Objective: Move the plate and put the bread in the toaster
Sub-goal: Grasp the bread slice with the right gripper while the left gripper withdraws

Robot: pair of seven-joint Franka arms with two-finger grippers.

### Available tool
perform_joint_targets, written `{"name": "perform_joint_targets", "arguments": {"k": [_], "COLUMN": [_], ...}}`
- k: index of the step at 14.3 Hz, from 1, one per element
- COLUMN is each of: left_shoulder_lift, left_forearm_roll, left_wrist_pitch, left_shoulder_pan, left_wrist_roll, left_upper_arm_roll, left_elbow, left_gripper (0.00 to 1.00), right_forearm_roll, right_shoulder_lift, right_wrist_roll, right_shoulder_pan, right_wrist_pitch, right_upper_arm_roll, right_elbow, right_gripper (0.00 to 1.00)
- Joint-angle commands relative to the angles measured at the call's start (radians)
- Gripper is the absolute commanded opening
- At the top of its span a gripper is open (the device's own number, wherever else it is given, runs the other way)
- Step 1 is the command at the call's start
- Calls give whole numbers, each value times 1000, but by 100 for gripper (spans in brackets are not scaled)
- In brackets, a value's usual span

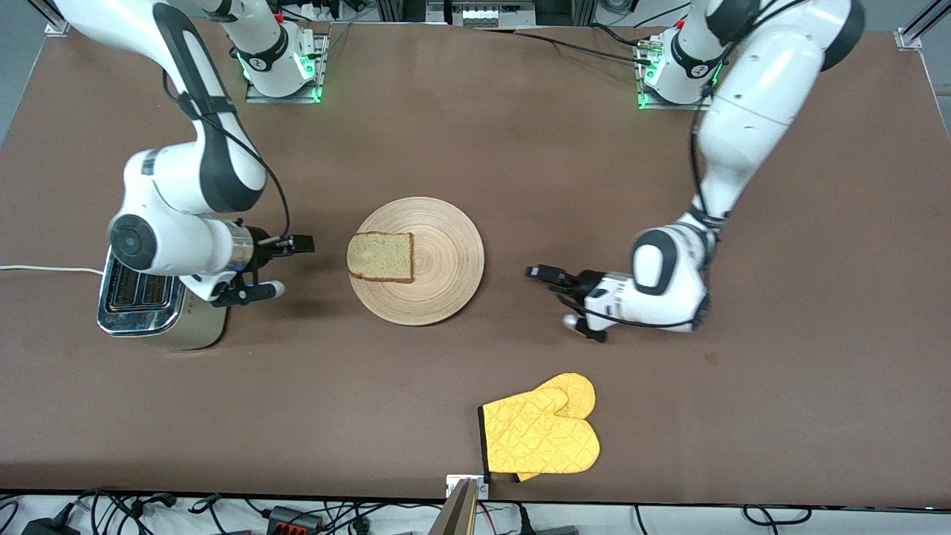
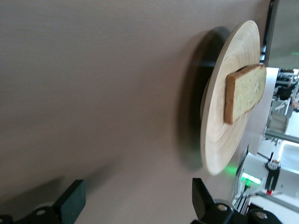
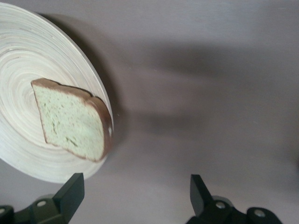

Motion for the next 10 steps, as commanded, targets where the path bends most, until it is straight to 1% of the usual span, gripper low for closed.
{"name": "perform_joint_targets", "arguments": {"k": [1, 2, 4, 6, 8, 9, 10], "left_shoulder_lift": [-145, -179, -277, -379, -491, -546, -603], "left_forearm_roll": [182, 263, 409, 532, 619, 639, 643], "left_wrist_pitch": [-86, -116, -182, -234, -259, -273, -265], "left_shoulder_pan": [83, 94, 144, 154, 155, 158, 173], "left_wrist_roll": [-7, -16, -64, -123, -229, -263, -303], "left_upper_arm_roll": [24, 33, 36, 38, 38, 38, 36], "left_elbow": [-42, -39, -35, -31, -38, -48, -90], "left_gripper": [100, 100, 100, 100, 100, 100, 100], "right_forearm_roll": [23, 23, 70, 94, 94, 94, 94], "right_shoulder_lift": [45, 54, 96, 117, 136, 142, 148], "right_wrist_roll": [6, 7, 23, 21, 18, 20, 23], "right_shoulder_pan": [33, 50, 64, 63, 76, 88, 102], "right_wrist_pitch": [51, 57, 81, 88, 104, 108, 120], "right_upper_arm_roll": [-5, -5, -5, -5, -5, -5, -5], "right_elbow": [2, 4, 7, 10, 13, 17, 17], "right_gripper": [100, 100, 99, 93, 84, 79, 77]}}
